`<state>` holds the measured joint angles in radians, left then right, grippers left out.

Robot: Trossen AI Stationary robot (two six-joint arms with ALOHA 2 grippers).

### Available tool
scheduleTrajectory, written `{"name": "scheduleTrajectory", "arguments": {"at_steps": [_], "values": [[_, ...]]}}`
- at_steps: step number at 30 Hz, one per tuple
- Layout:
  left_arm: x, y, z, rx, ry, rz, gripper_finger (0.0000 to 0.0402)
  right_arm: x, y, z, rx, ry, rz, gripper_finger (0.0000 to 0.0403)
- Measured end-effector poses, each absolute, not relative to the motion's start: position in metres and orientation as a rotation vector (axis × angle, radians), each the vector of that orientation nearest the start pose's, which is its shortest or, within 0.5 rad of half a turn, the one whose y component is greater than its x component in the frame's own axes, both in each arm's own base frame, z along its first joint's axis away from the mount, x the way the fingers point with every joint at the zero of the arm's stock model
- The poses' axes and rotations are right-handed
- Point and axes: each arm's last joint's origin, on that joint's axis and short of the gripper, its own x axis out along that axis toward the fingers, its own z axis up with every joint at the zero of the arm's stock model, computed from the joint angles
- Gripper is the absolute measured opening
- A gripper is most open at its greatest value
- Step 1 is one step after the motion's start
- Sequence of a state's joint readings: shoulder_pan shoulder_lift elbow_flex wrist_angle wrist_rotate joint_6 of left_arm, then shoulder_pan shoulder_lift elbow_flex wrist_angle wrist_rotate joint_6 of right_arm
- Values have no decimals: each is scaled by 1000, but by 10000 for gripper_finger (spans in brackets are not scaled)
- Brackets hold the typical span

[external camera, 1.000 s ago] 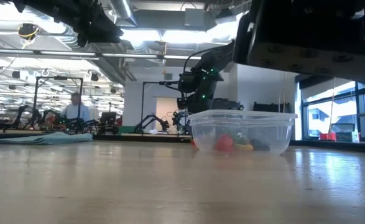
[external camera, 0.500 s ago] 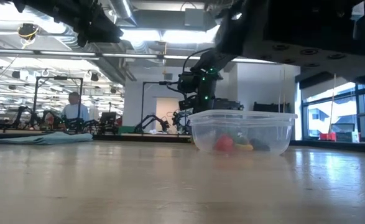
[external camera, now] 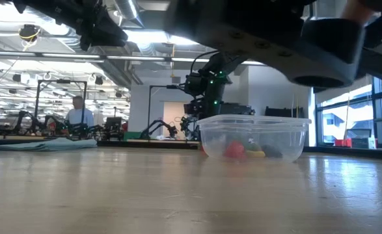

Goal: Pick and placing Produce into tupperware
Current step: Put the strawberry into the transparent bin

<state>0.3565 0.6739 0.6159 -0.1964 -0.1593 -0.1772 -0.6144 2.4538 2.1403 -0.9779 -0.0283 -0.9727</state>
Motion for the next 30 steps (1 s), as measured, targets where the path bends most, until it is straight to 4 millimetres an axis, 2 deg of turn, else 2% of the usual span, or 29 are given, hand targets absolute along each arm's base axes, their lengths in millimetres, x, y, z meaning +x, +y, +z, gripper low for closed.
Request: {"name": "scheduleTrajectory", "arguments": {"at_steps": [5, 15, 19, 26, 30], "values": [[144, 58, 289, -197, 216, 535, 143, 411, -285, 154, -517, 1338, 241, 180], [144, 58, 289, -195, 217, 534, 143, 414, -281, 142, -529, 1328, 244, 177], [143, 58, 289, -195, 219, 534, 143, 413, -280, 139, -527, 1330, 246, 161], [143, 58, 288, -196, 224, 535, 143, 413, -280, 139, -528, 1339, 242, 110], [143, 58, 288, -196, 224, 535, 143, 414, -279, 139, -543, 1365, 221, 107]]}}
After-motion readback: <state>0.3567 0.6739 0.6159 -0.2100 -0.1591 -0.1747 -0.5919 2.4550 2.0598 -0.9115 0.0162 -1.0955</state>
